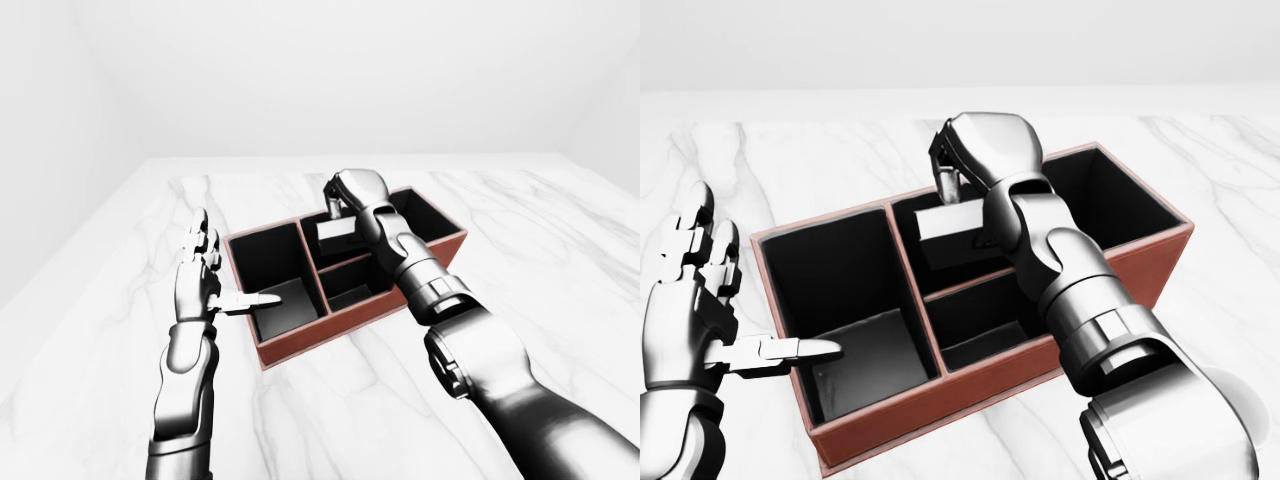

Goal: Pick up the book and place it in the front compartment of the caddy.

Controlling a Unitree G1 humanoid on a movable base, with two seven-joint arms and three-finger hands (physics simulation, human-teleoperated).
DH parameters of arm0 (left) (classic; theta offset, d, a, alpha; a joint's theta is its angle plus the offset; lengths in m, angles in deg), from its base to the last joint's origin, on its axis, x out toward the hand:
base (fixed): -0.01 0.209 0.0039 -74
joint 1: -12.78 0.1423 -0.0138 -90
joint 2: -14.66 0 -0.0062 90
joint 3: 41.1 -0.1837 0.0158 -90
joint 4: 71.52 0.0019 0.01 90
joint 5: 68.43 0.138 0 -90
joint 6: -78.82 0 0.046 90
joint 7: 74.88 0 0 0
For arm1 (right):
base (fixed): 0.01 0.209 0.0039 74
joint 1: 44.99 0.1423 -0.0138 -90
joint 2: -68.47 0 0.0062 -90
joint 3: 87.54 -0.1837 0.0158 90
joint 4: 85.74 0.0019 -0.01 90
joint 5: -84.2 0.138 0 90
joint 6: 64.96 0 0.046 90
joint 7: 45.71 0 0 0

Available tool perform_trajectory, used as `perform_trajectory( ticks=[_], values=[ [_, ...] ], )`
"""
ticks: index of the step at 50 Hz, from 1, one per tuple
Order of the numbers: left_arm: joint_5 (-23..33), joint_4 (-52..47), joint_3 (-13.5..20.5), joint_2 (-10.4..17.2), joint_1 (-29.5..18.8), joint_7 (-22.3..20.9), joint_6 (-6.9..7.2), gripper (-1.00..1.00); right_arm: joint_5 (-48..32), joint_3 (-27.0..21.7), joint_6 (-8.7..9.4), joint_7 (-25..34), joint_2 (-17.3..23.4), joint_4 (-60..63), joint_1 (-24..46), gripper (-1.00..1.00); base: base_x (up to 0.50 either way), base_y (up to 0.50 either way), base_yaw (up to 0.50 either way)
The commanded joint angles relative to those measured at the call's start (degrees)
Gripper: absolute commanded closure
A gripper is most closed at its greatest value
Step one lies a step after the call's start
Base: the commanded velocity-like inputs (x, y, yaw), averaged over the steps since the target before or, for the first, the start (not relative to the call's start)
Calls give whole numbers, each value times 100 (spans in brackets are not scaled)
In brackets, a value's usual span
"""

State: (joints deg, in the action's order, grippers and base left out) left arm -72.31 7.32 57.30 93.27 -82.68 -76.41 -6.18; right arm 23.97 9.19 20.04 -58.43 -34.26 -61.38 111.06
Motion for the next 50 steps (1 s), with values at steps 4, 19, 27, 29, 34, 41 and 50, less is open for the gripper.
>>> perform_trajectory(
  ticks=[4, 19, 27, 29, 34, 41, 50],
  values=[
    [0, 34, -3, 3, -13, 6, 0, -100, -139, -102, 0, -342, 12, -204, 118, 100, 0, 0, 0],
    [8, 43, 3, -7, 6, 9, 0, -100, -163, -103, 0, -364, -35, -217, 169, 100, 0, 0, 0],
    [-19, 133, 15, 10, -45, 24, 0, -100, -170, -91, 0, -329, -97, -219, 219, 100, 0, 0, 0],
    [-26, 174, 22, 14, -63, 28, 0, -100, -171, -84, 0, -321, -119, -195, 218, 100, 0, 0, 0],
    [-48, 182, 41, 30, -79, 39, 0, -100, -173, -74, 0, -334, -152, -212, 236, 100, 0, 0, 0],
    [-94, 103, 79, 53, -102, 57, 0, -100, -157, -78, 0, -336, -197, -236, 276, 100, 0, 0, 0],
    [-91, 101, 68, 51, -93, 66, 0, -100, -145, -79, 0, -354, -212, -263, 305, 100, 0, 0, 0]
  ],
)
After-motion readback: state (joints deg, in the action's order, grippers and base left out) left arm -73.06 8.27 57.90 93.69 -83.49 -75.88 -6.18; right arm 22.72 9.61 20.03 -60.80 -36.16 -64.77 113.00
